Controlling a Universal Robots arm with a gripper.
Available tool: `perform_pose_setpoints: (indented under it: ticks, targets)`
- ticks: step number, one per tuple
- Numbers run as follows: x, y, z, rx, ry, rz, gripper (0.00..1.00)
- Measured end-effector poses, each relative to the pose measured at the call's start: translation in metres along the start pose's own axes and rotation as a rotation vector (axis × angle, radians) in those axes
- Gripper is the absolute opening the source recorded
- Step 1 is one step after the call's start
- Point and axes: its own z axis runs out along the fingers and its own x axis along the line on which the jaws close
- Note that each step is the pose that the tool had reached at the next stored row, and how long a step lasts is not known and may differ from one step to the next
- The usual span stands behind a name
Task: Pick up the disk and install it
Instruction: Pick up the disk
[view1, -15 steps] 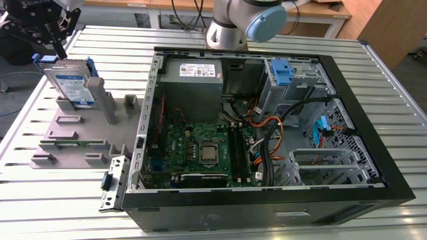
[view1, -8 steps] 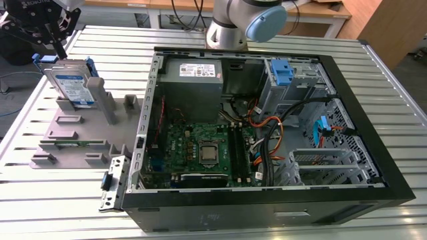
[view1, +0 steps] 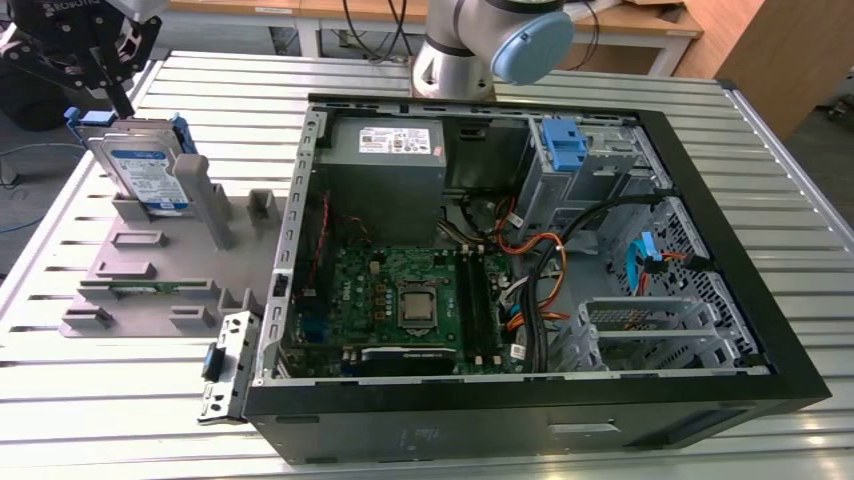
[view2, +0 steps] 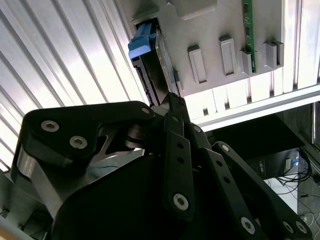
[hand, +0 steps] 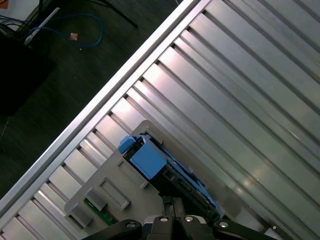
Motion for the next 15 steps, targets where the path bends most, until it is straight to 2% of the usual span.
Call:
perform_pose_setpoints:
  ticks: [3, 15]
  targets:
    - [0.0000, 0.0000, 0.0001, 0.0010, 0.0010, -0.038, 0.11]
    - [0.0000, 0.0000, 0.0006, 0.0068, 0.0069, -0.250, 0.11]
